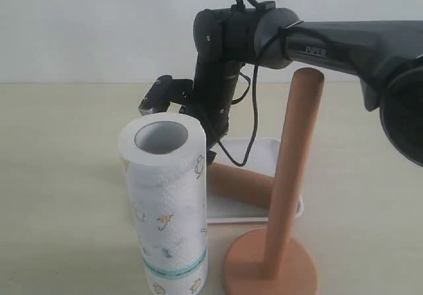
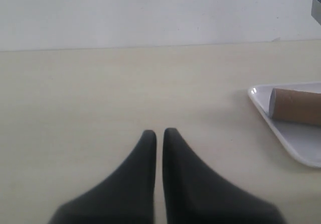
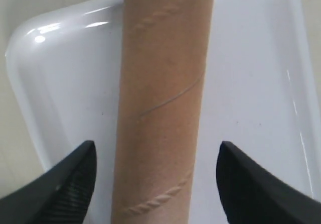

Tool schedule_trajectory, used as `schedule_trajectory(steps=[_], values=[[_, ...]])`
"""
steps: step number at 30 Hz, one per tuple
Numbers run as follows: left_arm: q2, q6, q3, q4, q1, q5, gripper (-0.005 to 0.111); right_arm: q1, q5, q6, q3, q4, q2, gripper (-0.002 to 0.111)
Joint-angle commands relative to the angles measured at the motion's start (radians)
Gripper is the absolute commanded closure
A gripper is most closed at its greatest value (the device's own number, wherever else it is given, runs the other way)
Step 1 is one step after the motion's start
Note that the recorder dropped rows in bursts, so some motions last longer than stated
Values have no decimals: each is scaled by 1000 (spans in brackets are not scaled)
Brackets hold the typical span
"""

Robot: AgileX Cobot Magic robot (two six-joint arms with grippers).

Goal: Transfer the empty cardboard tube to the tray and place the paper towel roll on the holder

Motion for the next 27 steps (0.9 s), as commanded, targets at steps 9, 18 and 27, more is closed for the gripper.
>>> schedule_trajectory(steps=[9,18,27], values=[[-3,2,4,2,2,-8,103,1,10,9,-3,-20,-68,48],[-3,2,4,2,2,-8,103,1,-38,47,-3,-44,-211,102],[-3,2,4,2,2,-8,103,-1,-74,90,-3,-42,-340,108]])
